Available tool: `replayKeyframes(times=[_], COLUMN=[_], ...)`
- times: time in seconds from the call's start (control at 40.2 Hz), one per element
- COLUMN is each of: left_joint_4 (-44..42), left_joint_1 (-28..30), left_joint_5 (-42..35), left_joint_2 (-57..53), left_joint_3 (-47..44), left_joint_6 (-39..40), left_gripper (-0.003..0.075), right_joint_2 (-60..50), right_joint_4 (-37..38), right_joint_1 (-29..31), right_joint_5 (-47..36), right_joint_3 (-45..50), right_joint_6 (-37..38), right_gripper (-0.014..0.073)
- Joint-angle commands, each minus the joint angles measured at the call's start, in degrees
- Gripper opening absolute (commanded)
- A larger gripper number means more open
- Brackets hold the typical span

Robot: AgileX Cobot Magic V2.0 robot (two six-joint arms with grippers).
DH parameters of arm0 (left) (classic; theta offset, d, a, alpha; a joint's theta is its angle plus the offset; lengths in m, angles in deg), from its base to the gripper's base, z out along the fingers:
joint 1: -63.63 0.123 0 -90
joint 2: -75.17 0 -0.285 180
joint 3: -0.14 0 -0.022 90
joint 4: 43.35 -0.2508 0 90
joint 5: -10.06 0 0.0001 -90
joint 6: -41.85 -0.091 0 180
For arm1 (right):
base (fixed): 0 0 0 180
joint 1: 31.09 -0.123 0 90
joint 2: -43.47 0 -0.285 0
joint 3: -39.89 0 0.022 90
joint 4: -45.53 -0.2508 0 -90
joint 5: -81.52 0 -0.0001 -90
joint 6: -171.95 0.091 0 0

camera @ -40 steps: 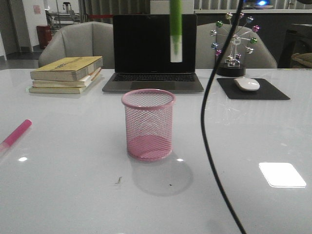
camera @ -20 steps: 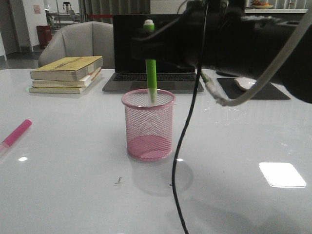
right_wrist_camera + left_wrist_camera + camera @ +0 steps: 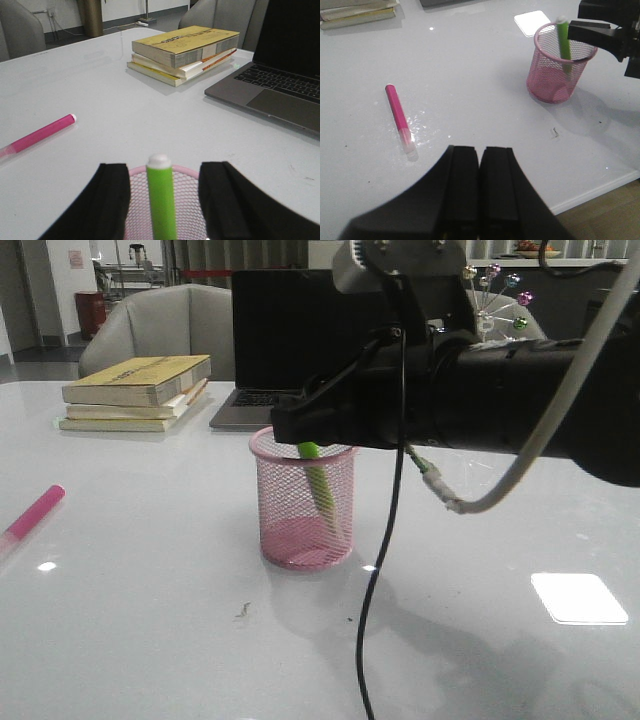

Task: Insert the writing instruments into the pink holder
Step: 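Lower the green marker into the holder and open the right gripper, then withdraw the right gripper away from the holder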

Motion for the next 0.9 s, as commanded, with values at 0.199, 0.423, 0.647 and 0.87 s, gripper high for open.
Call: replayKeyframes(times=[0.199,0.423,0.647,0.87], left_joint_4=[0.61,0.61,0.61,0.61], left_joint_1=[-0.45,-0.45,-0.45,-0.45], left_joint_5=[-4.18,-4.18,-4.18,-4.18], left_joint_2=[0.37,0.37,0.37,0.37], left_joint_3=[1.55,1.55,1.55,1.55], left_joint_6=[0.07,0.07,0.07,0.07], left_gripper=[0.0091,0.0091,0.0091,0.0091], right_joint_2=[-22.16,-42.4,-57.42,-66.13], right_joint_4=[0.33,0.33,0.33,0.33], right_joint_1=[0.12,0.12,0.12,0.12], right_joint_5=[26.02,54.02,76.66,88.44], right_joint_3=[-1.63,-1.63,-1.63,-1.52], right_joint_6=[-0.32,-0.32,-0.32,-0.32], right_gripper=[0.0468,0.0468,0.0468,0.0468])
